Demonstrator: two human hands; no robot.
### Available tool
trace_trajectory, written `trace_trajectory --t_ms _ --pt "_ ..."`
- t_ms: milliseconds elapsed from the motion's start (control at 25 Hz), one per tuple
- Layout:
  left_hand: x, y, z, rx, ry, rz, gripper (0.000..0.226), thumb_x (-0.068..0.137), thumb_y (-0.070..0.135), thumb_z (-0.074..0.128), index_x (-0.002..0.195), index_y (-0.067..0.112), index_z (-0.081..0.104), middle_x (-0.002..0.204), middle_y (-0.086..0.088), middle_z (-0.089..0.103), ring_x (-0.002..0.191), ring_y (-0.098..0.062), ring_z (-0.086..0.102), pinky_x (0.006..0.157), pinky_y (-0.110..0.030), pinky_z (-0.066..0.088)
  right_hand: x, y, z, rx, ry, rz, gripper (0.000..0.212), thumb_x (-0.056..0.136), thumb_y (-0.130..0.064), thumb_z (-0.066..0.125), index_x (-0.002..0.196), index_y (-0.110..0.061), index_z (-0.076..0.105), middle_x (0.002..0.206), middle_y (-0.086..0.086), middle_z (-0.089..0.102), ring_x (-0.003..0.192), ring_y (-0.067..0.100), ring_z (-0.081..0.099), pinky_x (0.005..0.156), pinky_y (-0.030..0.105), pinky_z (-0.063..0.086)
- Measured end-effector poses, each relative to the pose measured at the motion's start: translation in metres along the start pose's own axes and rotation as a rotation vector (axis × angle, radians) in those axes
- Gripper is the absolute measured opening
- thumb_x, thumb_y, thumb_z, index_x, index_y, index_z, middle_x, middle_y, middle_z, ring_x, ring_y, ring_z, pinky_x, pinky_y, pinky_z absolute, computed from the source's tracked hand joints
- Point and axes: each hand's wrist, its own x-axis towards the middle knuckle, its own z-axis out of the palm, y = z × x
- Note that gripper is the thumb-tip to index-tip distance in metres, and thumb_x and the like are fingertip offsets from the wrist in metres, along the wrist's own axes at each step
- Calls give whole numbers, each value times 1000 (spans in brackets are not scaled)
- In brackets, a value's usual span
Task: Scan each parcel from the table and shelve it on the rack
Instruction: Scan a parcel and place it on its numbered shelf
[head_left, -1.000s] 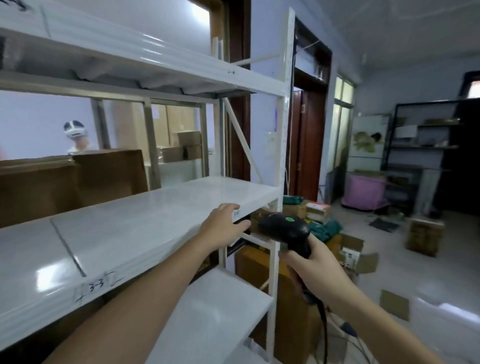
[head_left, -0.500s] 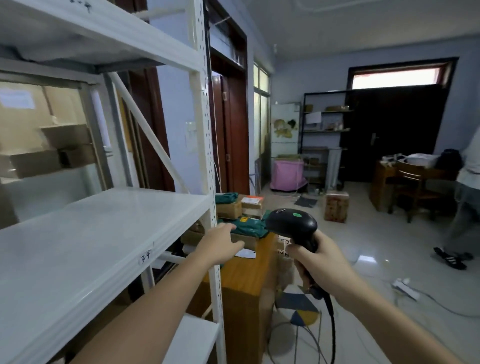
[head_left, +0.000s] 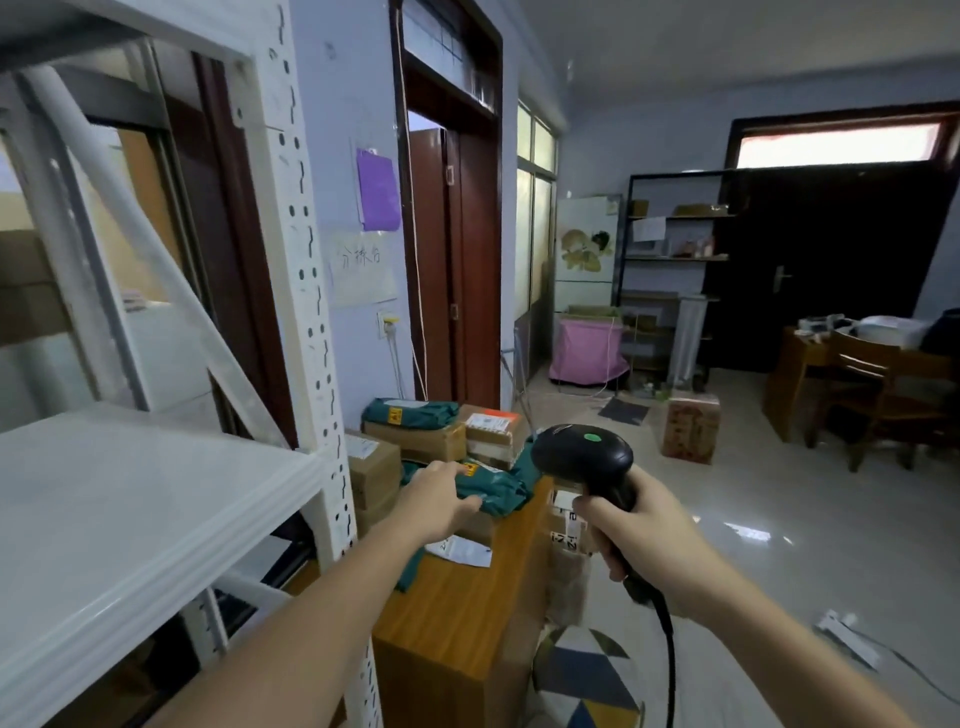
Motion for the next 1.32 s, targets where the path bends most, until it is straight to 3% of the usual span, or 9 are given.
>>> trace_trajectory --t_ms 280,560,720,880,1040,1160,1240,1320 --pt "113 -26 42 -46 44 -126 62 98 52 59 151 23 48 153 -3 47 137 -25 46 110 -44 46 136 47 10 16 -90 -1 12 83 -32 65 95 -33 63 66 3 62 58 17 59 59 38 52" --pt "221 -72 74 -183 145 -272 58 100 45 62 147 16 47 150 -7 46 138 -27 43 109 -39 41 267 80 36 25 -231 -14 9 89 -24 66 95 -27 60 60 10 61 53 23 58 54 38 52" --pt "251 -107 86 -228 338 -548 76 99 51 60 156 10 31 158 -13 37 147 -31 33 120 -45 33 326 95 48 14 -289 -22 9 90 -23 66 94 -19 59 57 5 58 49 18 56 52 35 49" --pt "280 -164 92 -333 565 -857 87 92 56 66 153 5 29 154 -17 37 146 -36 32 121 -49 30 390 115 76 36 -444 -8 15 91 -19 65 95 -8 56 55 5 54 48 20 53 53 35 47" --pt "300 -237 94 -641 813 -1051 110 68 85 64 142 5 49 141 -16 56 128 -38 57 105 -54 50 438 134 111 58 -629 -1 15 93 -19 64 95 -8 55 60 13 48 51 25 46 56 39 44" --pt "310 -273 103 -848 813 -1164 125 67 80 77 156 4 33 153 -17 49 135 -36 53 111 -50 47 465 144 135 91 -767 48 11 95 -16 63 101 -11 56 57 13 48 49 25 48 54 36 47" --pt "311 -289 118 -960 759 -1139 151 47 90 79 161 7 24 158 -13 45 137 -34 53 113 -50 47 480 147 149 92 -804 60 8 96 -16 62 102 -14 57 58 14 50 50 26 50 56 36 47" --pt "310 -306 137 -1018 728 -1141 166 28 92 83 161 11 27 155 -10 50 131 -31 58 109 -50 52 489 150 159 98 -818 77 6 97 -16 61 101 -15 57 61 15 52 51 26 51 57 35 49"
